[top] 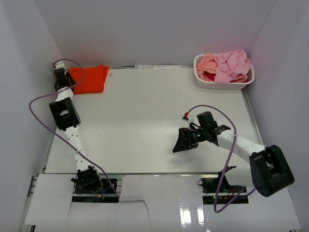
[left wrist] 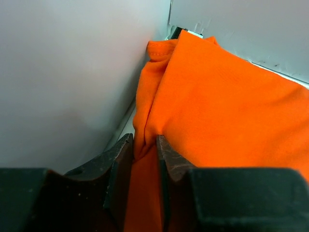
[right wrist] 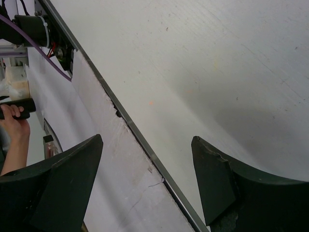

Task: Fold and stack the t-shirts
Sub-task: Put the neatly folded tshirt into the corner of the board with the left arm

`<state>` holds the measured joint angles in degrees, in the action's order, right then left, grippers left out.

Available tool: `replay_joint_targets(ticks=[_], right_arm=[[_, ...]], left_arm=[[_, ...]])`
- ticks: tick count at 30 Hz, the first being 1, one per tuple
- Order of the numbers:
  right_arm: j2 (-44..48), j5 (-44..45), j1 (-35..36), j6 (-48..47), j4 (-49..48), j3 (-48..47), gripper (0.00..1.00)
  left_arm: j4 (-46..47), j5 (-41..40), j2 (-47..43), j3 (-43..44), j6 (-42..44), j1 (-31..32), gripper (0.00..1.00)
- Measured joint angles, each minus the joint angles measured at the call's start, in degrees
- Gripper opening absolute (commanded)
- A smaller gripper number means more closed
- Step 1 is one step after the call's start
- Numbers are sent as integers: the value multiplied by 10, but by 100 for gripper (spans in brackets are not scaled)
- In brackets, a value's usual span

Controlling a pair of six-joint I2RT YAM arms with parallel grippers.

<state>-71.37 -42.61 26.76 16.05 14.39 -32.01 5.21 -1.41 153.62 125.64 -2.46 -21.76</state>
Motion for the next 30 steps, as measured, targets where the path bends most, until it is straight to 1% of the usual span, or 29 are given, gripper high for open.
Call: replay_joint_targets(ticks=[3, 12, 15, 17, 18, 22, 26, 28, 29, 30], right_arm=[[0, 0, 0, 0, 0, 0, 80], [0, 0, 4, 2, -8, 1, 80], [0, 0, 6, 3, -11, 3, 80], [0, 0, 7, 3, -12, 6, 80], [0, 0, 7, 3, -12, 8, 81], [1, 0, 8, 3, -12, 9, 80], [2, 0, 10, 4, -13, 10, 80], [2, 0, 10, 5, -13, 10, 81], [2, 0, 10, 5, -13, 10, 80], [2, 0, 10, 5, -13, 10, 81]], left_arm=[[6, 0, 0, -5, -2, 0, 39], [8, 0, -1, -5, -12, 0, 40], [8, 0, -5, -5, -17, 0, 43], [8, 0, -9, -5, -21, 0, 50], [7, -1, -12, -5, -21, 0, 51], [5, -5, -28, -5, -28, 0, 56], [5, -9, -54, -14, -35, 0, 59], [4, -9, -79, -40, -40, 0, 68], [6, -9, -93, -56, -43, 1, 76], [6, -9, -112, -80, -46, 2, 97]])
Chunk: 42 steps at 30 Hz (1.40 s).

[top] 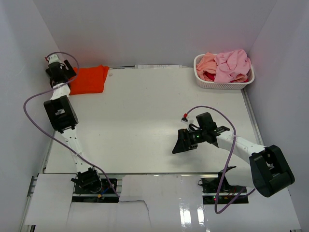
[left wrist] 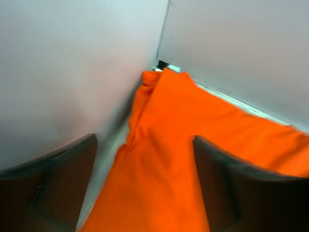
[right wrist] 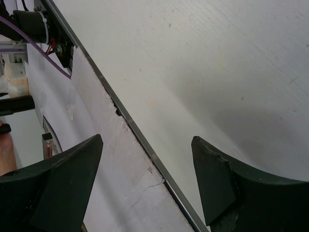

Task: Fold and stack the t-shirts
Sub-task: Put the neatly folded tshirt into the corner of the board with the left arm

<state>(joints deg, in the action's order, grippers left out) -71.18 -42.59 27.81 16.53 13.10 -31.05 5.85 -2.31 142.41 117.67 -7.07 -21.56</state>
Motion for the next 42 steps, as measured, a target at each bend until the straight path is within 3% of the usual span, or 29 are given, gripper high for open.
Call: replay_joint_targets(ticks=[11, 15, 19, 25, 30, 32, 35, 37, 42], right_arm=[[6, 6, 2, 0, 2, -18, 81], [18, 9, 3, 0, 3, -30, 81], [33, 16, 3, 0, 5, -37, 81], [48, 22, 3, 0, 7, -37, 81], [55, 31, 3, 0, 10, -37, 83], [56, 38, 3, -2, 15, -37, 91], [56, 52, 3, -4, 23, -39, 96], [59, 62, 3, -7, 28, -45, 90], [73, 89, 3, -7, 31, -67, 90]], left_arm=[[-37, -11, -194, -205, -48, 39, 98], [-57, 0, -304, -328, -82, 65, 98], [-88, -16, -422, -442, -111, 109, 98], [-173, -42, -542, -497, -149, 200, 98], [-233, -5, -721, -616, -187, 238, 98], [-259, 21, -805, -661, -202, 241, 98], [-297, 53, -892, -692, -215, 243, 98], [-324, 72, -925, -691, -219, 244, 98], [-380, 119, -922, -671, -210, 245, 98]])
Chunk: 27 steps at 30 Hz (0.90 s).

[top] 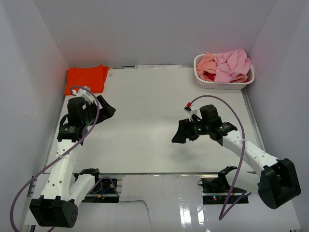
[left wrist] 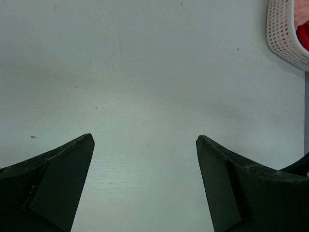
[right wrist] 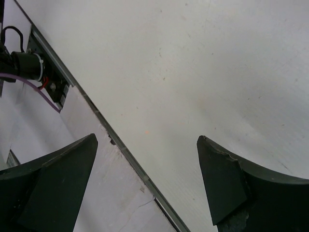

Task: Fold and stack the t-shirts
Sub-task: Put the neatly folded tshirt into the corner of the board with the left arm

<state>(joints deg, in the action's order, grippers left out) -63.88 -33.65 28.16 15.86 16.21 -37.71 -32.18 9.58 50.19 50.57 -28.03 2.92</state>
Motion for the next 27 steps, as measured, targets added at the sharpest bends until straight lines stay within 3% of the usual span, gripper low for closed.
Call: replay_joint_targets(ticks=[15, 27], right_arm=[[118, 143, 0, -57, -5, -43, 90], [186, 181, 0, -89, -38, -43, 90]], left_arm=[[-52, 37, -2, -13, 51, 2, 98], [-53, 43, 0, -13, 70, 2, 98]])
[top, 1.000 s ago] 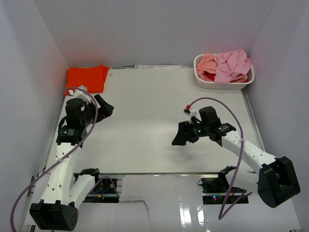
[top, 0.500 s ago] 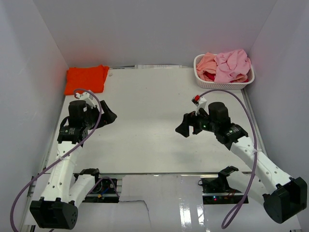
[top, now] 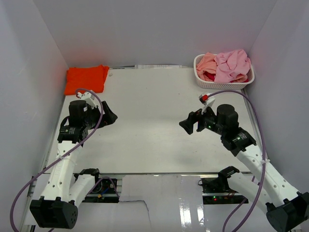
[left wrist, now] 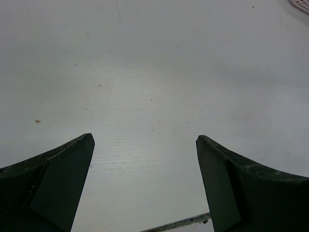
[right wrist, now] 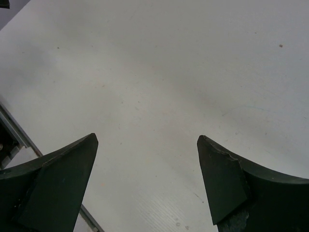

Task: Fold and stack the t-shirts
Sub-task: Put the neatly folded tshirt into the corner of the board with the left arm

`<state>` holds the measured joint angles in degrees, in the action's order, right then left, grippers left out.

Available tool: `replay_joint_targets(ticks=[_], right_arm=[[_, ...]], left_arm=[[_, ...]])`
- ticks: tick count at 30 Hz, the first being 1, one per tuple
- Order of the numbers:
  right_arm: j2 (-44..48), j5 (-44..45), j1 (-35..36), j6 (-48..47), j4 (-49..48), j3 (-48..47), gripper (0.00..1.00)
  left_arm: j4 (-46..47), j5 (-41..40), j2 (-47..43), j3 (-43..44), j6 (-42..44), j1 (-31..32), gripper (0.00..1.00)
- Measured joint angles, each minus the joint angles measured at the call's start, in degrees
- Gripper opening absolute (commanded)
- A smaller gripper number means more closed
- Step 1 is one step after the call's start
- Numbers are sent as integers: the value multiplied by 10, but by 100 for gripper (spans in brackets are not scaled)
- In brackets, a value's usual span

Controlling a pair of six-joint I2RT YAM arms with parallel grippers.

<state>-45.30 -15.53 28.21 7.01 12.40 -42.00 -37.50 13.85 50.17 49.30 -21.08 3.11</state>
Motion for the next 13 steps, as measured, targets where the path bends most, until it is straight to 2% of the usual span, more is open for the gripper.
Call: replay_joint_targets(ticks=[13], right_arm=[[-10, 0, 0, -1, -1, 1, 90]], left_arm=[[0, 0, 2, 0, 1, 0, 98]])
